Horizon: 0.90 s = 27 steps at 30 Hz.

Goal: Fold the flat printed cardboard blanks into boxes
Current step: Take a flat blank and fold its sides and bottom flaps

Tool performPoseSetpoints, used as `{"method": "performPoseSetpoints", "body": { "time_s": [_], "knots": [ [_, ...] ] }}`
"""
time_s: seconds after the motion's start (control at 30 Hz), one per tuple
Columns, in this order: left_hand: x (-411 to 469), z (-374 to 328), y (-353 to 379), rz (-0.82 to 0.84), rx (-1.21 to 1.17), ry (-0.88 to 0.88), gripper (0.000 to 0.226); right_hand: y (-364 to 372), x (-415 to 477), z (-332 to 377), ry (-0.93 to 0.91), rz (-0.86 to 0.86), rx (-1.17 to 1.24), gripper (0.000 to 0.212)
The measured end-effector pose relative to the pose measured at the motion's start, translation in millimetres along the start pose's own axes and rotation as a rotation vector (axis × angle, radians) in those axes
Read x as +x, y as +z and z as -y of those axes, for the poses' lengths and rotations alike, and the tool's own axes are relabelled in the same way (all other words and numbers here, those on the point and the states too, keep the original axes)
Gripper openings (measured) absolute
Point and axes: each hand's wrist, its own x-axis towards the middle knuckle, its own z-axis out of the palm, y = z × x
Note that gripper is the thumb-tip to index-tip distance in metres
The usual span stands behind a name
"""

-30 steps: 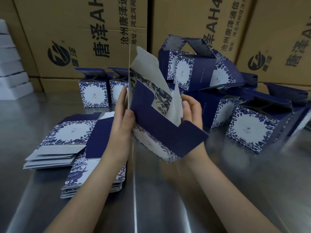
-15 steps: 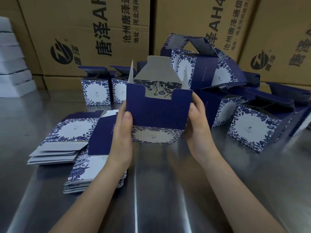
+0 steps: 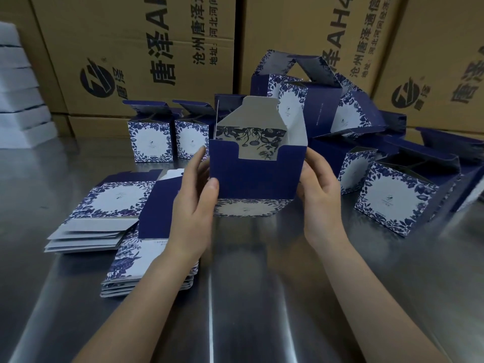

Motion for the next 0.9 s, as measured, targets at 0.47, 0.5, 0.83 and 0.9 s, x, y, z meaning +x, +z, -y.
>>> {"method": "performPoseSetpoints", "body": {
  "time_s": [0.47, 0.5, 0.83, 0.9],
  "knots": [
    [9.8, -9.5, -17.3, 0.016, 0.509, 0.354, 0.061, 2.5, -7.3, -6.5, -0.179, -0.004, -0.124, 0.046],
    [9.5, -9.6, -17.3, 0.015, 0.513, 0.351, 0.059, 2.1, -7.5, -7.0, -0.213, 0.009, -0.137, 0.046],
    [5.4, -14.0, -14.3, -0.146, 0.441, 0.283, 0.051, -5.7, -4.4, -10.2, -0.526, 0.107, -0.479, 0.047],
    [4.1, -13.4, -12.4, -0.167, 0.441, 0.293, 0.051, -5.1, -5.1, -8.3, -0.55, 0.1, -0.527, 0.041]
  ]
}}
